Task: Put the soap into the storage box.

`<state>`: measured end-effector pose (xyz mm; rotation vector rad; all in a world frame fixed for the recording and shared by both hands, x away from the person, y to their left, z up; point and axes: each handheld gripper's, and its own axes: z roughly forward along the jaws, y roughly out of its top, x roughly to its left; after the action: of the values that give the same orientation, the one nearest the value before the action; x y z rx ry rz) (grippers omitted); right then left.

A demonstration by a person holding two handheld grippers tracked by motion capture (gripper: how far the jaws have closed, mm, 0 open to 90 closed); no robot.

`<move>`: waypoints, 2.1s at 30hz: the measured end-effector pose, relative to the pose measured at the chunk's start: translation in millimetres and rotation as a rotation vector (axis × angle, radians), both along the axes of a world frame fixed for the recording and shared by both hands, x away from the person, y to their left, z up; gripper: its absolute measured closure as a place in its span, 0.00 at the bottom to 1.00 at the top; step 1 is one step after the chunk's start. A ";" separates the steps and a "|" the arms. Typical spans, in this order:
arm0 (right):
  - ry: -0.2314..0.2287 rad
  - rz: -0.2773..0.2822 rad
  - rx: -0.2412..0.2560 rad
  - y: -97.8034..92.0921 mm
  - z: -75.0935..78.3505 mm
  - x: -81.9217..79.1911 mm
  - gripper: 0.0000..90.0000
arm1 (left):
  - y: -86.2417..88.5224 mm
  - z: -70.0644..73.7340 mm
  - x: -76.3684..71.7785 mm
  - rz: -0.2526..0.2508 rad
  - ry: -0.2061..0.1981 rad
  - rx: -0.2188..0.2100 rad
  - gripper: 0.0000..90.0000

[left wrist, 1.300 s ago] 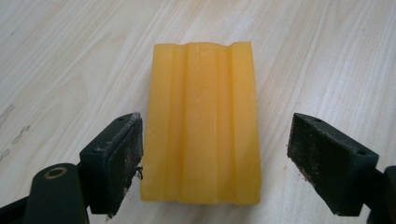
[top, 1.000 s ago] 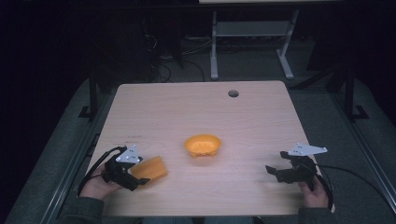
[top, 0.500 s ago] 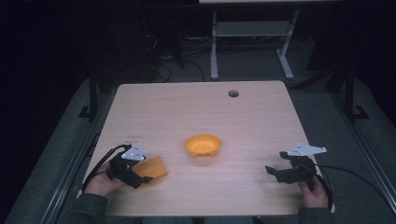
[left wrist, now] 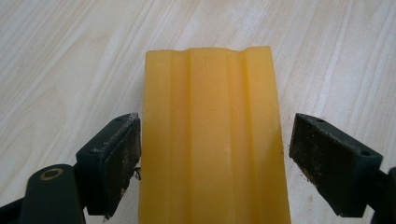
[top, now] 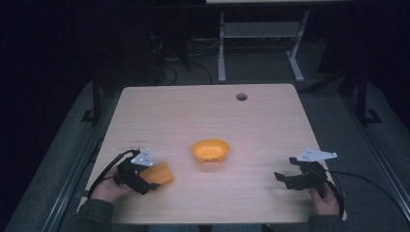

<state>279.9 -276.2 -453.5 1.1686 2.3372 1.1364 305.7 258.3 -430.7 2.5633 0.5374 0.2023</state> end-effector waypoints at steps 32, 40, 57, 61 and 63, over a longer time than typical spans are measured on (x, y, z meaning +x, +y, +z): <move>0.004 0.005 -0.005 0.8 -0.5 0.2 0.15 | -8.6 -13.6 7.7 0.011 0.052 0.071 0.19; 0.003 0.005 -0.005 0.8 -0.5 0.1 0.15 | -9.7 -16.5 8.1 0.019 0.064 0.078 0.19; 0.003 0.003 -0.006 0.4 -0.5 -0.1 0.15 | -10.8 -17.8 9.4 0.013 0.079 0.074 0.22; 0.003 0.003 -0.006 0.3 -0.4 -0.1 0.15 | -10.9 -17.1 9.5 0.003 0.075 0.082 0.23; 0.003 0.003 -0.005 0.3 -0.4 -0.1 0.15 | -11.0 -17.0 9.2 0.002 0.073 0.083 0.23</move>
<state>279.8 -275.9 -453.9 1.1661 2.3438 1.1295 314.9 247.2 -447.7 2.6593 0.5698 0.1349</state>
